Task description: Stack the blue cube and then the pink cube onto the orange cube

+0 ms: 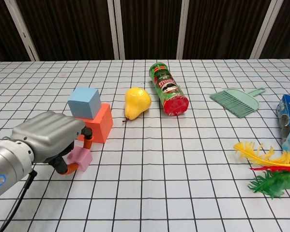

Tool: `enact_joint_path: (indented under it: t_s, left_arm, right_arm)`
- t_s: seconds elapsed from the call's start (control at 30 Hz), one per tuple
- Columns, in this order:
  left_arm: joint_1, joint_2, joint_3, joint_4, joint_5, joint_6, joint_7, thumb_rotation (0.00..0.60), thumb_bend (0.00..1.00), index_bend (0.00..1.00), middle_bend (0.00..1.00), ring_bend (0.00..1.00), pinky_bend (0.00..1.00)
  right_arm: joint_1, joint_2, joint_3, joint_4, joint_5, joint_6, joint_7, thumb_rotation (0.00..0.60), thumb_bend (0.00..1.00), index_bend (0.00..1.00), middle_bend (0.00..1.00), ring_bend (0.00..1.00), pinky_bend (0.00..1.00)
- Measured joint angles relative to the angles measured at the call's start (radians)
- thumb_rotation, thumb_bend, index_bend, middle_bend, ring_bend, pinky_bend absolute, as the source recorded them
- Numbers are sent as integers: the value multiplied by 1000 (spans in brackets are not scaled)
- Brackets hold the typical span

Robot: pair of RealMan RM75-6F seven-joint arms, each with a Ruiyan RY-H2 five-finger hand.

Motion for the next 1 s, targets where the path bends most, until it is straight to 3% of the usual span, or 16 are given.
enact_joint_path:
  t_s: [0.3, 0.5, 0.8, 1.0]
  left_arm:
    - [3, 9, 1, -18, 7, 8, -7, 600, 405, 428, 940, 690, 780]
    - [8, 39, 0, -88, 24, 34, -2, 600, 405, 430, 940, 690, 781]
    - [7, 123, -26, -343, 54, 113, 66, 600, 402, 430, 938, 690, 782]
    - [-20, 162, -97, -508, 28, 173, 170, 600, 402, 434, 939, 690, 782]
  right_arm:
    - [0, 0, 0, 0, -1, 1, 1, 600, 298, 175, 197, 219, 188]
    - [-1, -1, 1, 0, -2, 5, -1, 600, 298, 175, 197, 219, 188]
    - [-5, 1, 0, -4, -4, 14, 0, 600, 298, 175, 197, 219, 188]
    - [-6, 1, 0, -3, -3, 14, -4, 600, 298, 175, 197, 219, 188]
